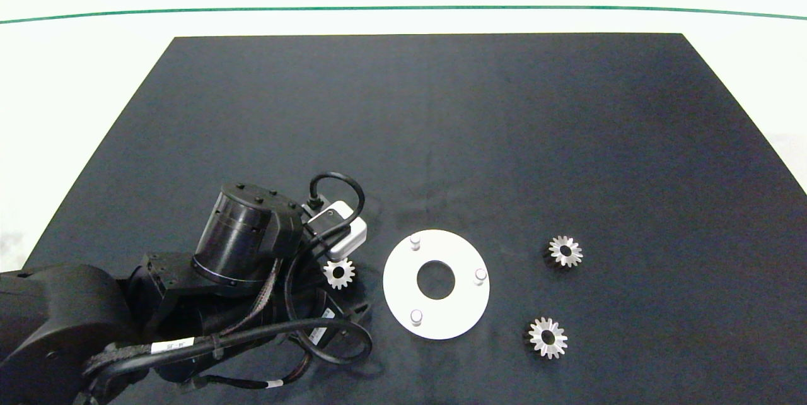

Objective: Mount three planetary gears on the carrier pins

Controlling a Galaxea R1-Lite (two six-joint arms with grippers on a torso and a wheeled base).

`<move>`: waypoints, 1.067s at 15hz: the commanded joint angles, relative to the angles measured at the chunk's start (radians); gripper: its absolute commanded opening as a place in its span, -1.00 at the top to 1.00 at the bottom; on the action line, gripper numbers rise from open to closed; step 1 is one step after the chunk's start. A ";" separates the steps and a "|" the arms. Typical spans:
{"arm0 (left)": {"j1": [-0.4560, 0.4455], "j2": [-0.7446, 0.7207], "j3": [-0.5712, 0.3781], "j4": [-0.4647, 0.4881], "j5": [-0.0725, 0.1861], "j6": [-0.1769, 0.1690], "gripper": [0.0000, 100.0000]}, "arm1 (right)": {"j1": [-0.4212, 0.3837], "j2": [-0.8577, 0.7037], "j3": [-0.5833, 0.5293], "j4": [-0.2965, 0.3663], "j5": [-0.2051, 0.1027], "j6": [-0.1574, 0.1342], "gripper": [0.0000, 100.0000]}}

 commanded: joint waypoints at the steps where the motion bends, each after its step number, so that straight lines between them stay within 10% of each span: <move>1: 0.004 0.012 0.000 -0.001 0.002 0.001 -0.67 | 0.000 -0.004 0.000 0.003 0.000 -0.002 -1.00; 16: 0.012 0.026 -0.006 -0.026 -0.001 0.006 -0.07 | 0.002 -0.004 0.000 0.003 -0.009 0.000 -1.00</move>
